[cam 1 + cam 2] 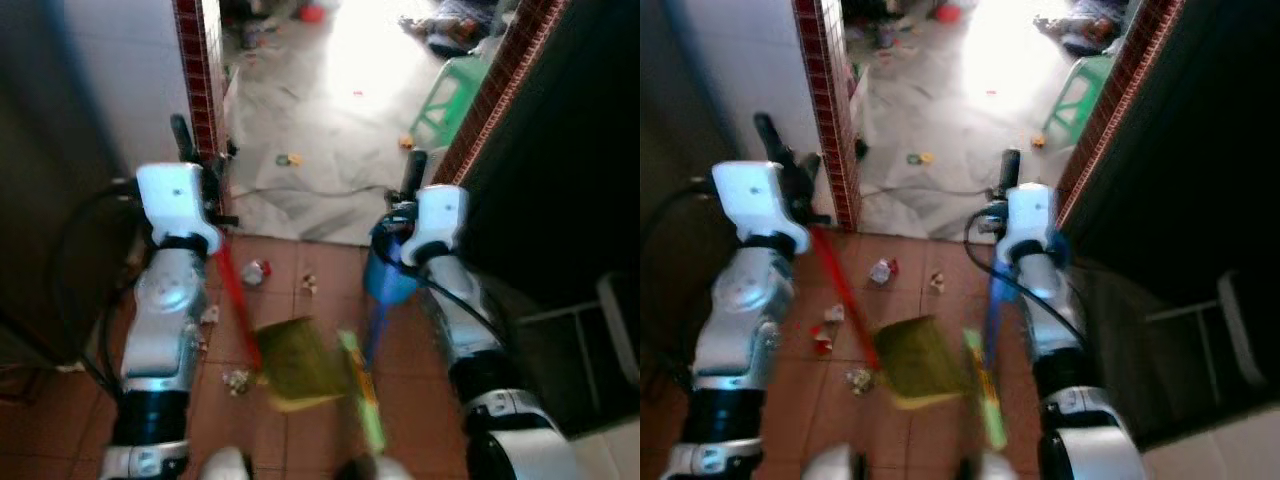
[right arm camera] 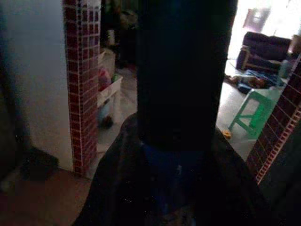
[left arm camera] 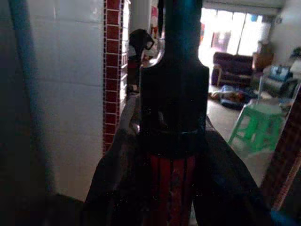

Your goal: Sweep floor

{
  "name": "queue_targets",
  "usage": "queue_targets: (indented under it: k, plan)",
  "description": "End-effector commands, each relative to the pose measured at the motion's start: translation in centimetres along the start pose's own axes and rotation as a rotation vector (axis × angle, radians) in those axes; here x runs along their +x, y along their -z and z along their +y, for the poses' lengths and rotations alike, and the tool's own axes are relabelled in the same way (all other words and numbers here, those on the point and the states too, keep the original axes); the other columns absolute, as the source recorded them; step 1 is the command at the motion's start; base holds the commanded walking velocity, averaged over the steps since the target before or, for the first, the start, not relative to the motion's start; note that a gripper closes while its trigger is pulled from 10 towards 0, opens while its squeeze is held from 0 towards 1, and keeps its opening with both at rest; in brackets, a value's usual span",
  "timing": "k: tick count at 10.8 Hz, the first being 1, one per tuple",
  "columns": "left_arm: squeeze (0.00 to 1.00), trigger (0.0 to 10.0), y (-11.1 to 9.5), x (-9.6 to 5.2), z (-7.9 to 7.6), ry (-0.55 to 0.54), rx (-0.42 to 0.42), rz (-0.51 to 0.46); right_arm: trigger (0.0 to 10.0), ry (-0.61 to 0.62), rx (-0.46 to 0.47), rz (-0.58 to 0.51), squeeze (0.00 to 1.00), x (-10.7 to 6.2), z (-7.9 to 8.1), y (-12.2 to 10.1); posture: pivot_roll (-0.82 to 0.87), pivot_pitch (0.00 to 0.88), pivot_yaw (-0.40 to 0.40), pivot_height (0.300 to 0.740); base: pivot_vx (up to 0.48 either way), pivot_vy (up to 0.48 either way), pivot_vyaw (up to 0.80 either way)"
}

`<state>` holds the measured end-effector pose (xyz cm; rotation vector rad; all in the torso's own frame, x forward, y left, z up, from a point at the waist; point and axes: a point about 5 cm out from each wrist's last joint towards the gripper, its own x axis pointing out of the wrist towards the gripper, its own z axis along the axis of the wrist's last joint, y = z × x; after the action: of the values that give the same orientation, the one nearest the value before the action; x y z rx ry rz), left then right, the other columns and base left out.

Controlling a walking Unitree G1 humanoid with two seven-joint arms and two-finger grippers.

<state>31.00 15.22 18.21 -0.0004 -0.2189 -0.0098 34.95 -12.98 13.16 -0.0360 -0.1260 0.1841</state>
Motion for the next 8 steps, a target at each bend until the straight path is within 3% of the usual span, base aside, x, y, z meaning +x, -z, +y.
queue_targets:
  k: [1,8]
  plan:
    - [0.00,10.0,-1.20,0.44,-0.59,0.011,-0.014,-0.042,10.0,0.038,-0.024,-0.018,0.00,-0.01,-1.41,-0.36,0.07,0.035,-0.087,0.740,0.000,0.480,0.00]
    - [0.00,10.0,-0.61,0.63,-0.53,0.038,0.049,-0.034,10.0,0.047,-0.053,-0.033,0.00,-0.07,-1.29,-0.30,0.07,0.035,-0.082,0.740,0.000,0.472,0.00]
